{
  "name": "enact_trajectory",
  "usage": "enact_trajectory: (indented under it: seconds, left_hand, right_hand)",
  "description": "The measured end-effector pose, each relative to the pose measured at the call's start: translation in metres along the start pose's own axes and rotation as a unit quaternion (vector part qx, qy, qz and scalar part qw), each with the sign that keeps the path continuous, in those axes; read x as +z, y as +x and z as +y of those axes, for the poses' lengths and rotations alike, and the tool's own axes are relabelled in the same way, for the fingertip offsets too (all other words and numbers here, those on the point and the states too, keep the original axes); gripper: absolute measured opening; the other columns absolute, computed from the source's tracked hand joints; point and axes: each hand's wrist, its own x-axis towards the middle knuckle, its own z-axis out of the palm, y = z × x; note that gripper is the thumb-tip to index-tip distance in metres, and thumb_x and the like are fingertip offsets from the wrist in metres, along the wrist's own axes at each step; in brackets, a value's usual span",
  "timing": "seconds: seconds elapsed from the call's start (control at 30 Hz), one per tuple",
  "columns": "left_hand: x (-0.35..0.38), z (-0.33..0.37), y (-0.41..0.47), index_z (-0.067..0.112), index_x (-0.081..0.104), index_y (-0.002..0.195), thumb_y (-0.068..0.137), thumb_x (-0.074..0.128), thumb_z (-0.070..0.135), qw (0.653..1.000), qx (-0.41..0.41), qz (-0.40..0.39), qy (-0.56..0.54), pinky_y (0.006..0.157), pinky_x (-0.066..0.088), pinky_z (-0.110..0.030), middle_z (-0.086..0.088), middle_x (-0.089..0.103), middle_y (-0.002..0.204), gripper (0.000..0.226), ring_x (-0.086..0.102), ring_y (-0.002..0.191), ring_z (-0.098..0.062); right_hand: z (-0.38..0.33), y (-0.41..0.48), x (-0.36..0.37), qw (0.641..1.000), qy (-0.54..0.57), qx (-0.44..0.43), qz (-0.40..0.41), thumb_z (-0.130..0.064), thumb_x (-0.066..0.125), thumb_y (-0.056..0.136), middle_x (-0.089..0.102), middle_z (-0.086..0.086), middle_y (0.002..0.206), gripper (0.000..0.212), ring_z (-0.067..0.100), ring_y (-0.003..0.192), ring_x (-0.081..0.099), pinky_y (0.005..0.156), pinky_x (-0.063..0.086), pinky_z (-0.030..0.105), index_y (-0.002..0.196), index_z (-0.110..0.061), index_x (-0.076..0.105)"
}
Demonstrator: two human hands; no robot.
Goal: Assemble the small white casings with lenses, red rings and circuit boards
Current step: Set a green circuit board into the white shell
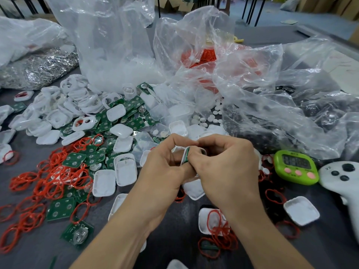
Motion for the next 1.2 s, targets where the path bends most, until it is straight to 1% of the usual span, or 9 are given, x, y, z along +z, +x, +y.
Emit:
enact_trajectory:
  seconds: [0.13, 0.23, 0.3, 0.4, 0.53, 0.67, 0.8, 1.0, 1.2]
  left_hand:
    - [0.0, 0.001, 0.001, 0.016, 0.071, 0.099, 0.088, 0.067, -0.011, 1.0, 0.0, 0.012, -0.009, 0.065, 0.057, -0.026, -0.021, 0.075, 0.092, 0.029, 0.071, 0.072, -0.021]
    - [-0.001, 0.001, 0.002, 0.018, 0.074, 0.097, 0.089, 0.065, -0.012, 0.999, -0.005, 0.025, -0.027, 0.081, 0.062, -0.038, -0.019, 0.075, 0.093, 0.033, 0.074, 0.081, -0.024]
    - [-0.001, 0.002, 0.002, 0.018, 0.075, 0.097, 0.085, 0.068, -0.009, 0.999, -0.011, 0.032, -0.033, 0.09, 0.061, -0.043, -0.017, 0.076, 0.094, 0.031, 0.074, 0.086, -0.026]
    - [0.0, 0.003, 0.002, 0.018, 0.075, 0.095, 0.074, 0.068, -0.001, 0.998, -0.011, 0.046, -0.039, 0.085, 0.062, -0.039, -0.021, 0.076, 0.097, 0.029, 0.074, 0.088, -0.028]
    - [-0.001, 0.005, 0.003, 0.023, 0.077, 0.084, 0.067, 0.064, -0.004, 0.996, 0.003, 0.072, -0.044, 0.065, 0.06, -0.03, -0.02, 0.076, 0.085, 0.035, 0.072, 0.07, -0.025]
    - [-0.001, 0.005, 0.005, 0.024, 0.077, 0.08, 0.065, 0.062, -0.006, 0.995, 0.004, 0.085, -0.055, 0.067, 0.058, -0.034, -0.021, 0.075, 0.083, 0.036, 0.07, 0.07, -0.027]
    - [0.0, 0.004, 0.006, 0.025, 0.078, 0.082, 0.066, 0.064, -0.005, 0.996, 0.002, 0.081, -0.048, 0.082, 0.05, -0.044, -0.019, 0.075, 0.084, 0.037, 0.067, 0.076, -0.029]
    - [0.0, 0.004, 0.005, 0.025, 0.078, 0.083, 0.075, 0.06, -0.013, 0.997, -0.002, 0.057, -0.049, 0.07, 0.06, -0.029, -0.011, 0.075, 0.084, 0.043, 0.073, 0.075, -0.02]
    - [0.0, 0.003, 0.005, 0.023, 0.078, 0.082, 0.086, 0.052, -0.025, 0.997, -0.012, 0.057, -0.047, 0.07, 0.06, -0.03, -0.013, 0.076, 0.087, 0.055, 0.073, 0.079, -0.022]
  right_hand:
    - [0.002, 0.006, -0.002, 0.999, 0.002, 0.006, -0.038, -0.029, 0.08, 0.076, 0.072, -0.019, 0.064, 0.005, 0.0, 0.06, 0.069, 0.056, 0.055, 0.018, 0.073, -0.031, 0.077]
    - [0.001, 0.014, -0.011, 0.984, 0.12, 0.074, -0.111, -0.015, 0.077, 0.085, 0.078, -0.004, 0.073, 0.01, 0.015, 0.07, 0.076, 0.066, 0.063, 0.033, 0.078, -0.022, 0.079]
    - [0.0, 0.018, -0.016, 0.963, 0.193, 0.121, -0.142, -0.005, 0.068, 0.091, 0.079, 0.007, 0.079, 0.016, 0.023, 0.073, 0.077, 0.062, 0.062, 0.034, 0.084, -0.013, 0.08]
    - [-0.002, 0.022, -0.019, 0.94, 0.247, 0.16, -0.169, 0.001, 0.06, 0.095, 0.078, 0.016, 0.081, 0.02, 0.025, 0.069, 0.075, 0.056, 0.059, 0.028, 0.087, -0.004, 0.078]
    - [-0.001, 0.023, -0.018, 0.929, 0.271, 0.178, -0.181, 0.0, 0.058, 0.098, 0.077, 0.015, 0.08, 0.021, 0.02, 0.066, 0.073, 0.057, 0.061, 0.03, 0.089, -0.002, 0.076]
    - [0.0, 0.023, -0.017, 0.927, 0.272, 0.173, -0.193, 0.001, 0.057, 0.099, 0.078, 0.014, 0.083, 0.022, 0.022, 0.069, 0.074, 0.06, 0.062, 0.031, 0.088, -0.004, 0.076]
    - [0.0, 0.023, -0.018, 0.929, 0.271, 0.16, -0.193, 0.002, 0.059, 0.097, 0.078, 0.013, 0.081, 0.021, 0.021, 0.068, 0.075, 0.056, 0.058, 0.026, 0.088, -0.004, 0.077]
    - [0.004, 0.023, -0.02, 0.936, 0.253, 0.139, -0.201, 0.004, 0.067, 0.09, 0.079, 0.013, 0.085, 0.014, 0.024, 0.076, 0.077, 0.061, 0.06, 0.026, 0.094, -0.005, 0.077]
    - [0.006, 0.024, -0.019, 0.937, 0.253, 0.139, -0.195, 0.007, 0.063, 0.092, 0.08, 0.011, 0.085, 0.019, 0.021, 0.075, 0.077, 0.061, 0.059, 0.025, 0.096, -0.005, 0.077]
